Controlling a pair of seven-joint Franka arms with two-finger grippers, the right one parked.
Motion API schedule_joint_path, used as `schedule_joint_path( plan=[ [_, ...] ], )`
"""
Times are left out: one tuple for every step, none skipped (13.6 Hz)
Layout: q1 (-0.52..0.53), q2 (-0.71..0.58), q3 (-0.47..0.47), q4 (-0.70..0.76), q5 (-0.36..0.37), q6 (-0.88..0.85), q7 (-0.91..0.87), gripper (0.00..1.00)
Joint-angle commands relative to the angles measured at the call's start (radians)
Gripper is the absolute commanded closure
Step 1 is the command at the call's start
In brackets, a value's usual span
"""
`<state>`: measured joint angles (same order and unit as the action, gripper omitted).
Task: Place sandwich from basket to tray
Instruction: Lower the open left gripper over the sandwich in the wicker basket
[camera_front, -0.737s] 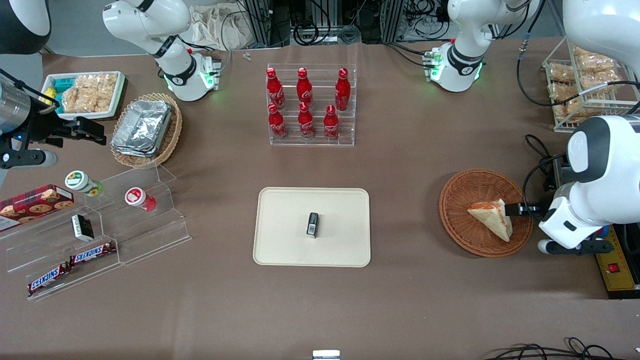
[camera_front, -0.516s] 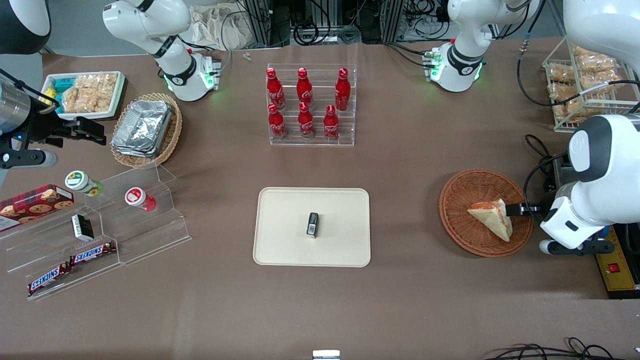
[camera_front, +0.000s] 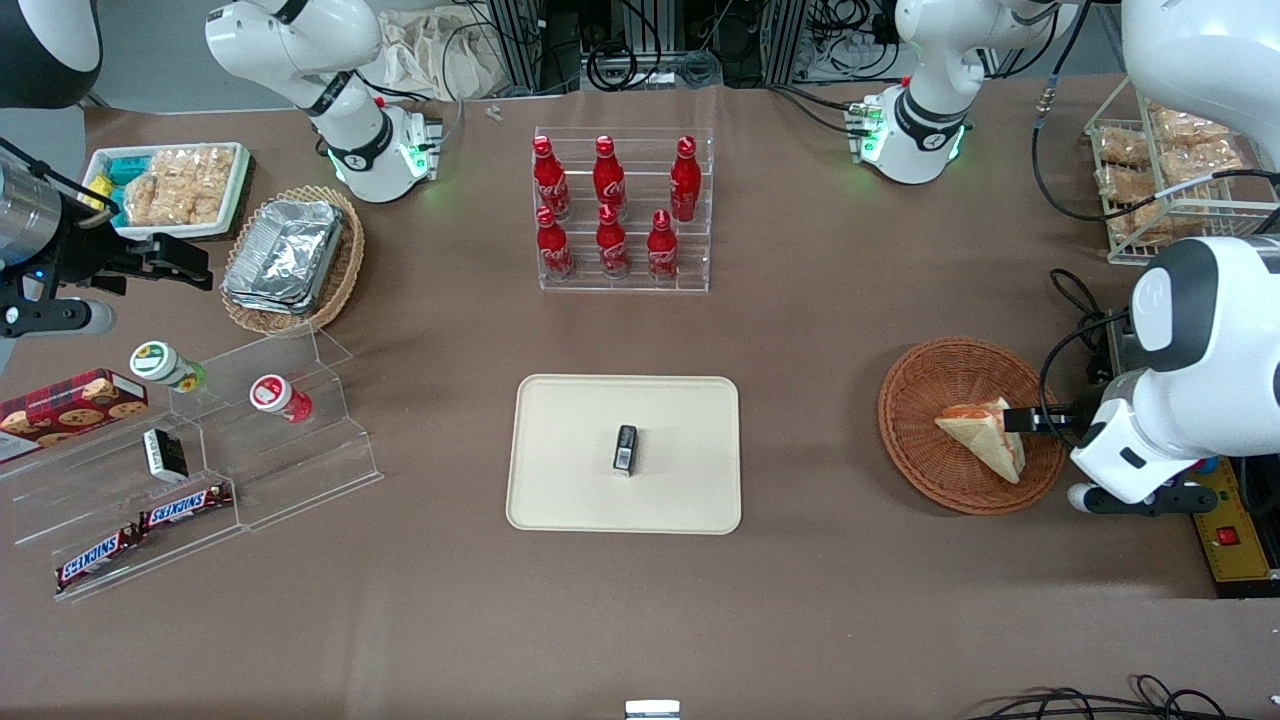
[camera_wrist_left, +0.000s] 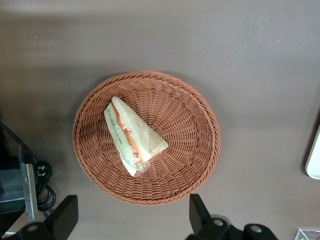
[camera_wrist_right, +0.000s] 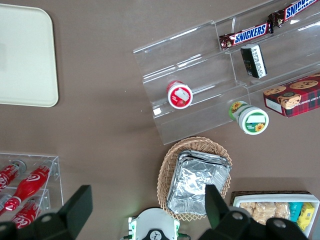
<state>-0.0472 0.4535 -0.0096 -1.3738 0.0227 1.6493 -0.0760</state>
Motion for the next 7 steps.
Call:
schedule_joint_path(
  plan=[
    [0.010, -0.008, -0.001, 0.030, 0.013, -0.046, -0.022, 0.01],
    [0.013, -0.028, 0.000, 0.003, 0.013, -0.046, -0.019, 0.01],
    [0.015, -0.061, 0.000, -0.043, 0.010, -0.028, -0.018, 0.01],
    [0.026, -0.091, 0.000, -0.101, 0.008, 0.015, -0.015, 0.01],
    [0.027, -0.134, 0.000, -0.188, 0.008, 0.080, -0.015, 0.01],
    [0.027, -0.180, 0.000, -0.280, 0.005, 0.157, -0.016, 0.01],
    [0.030, -0.217, 0.002, -0.362, 0.003, 0.225, -0.018, 0.01]
  ],
)
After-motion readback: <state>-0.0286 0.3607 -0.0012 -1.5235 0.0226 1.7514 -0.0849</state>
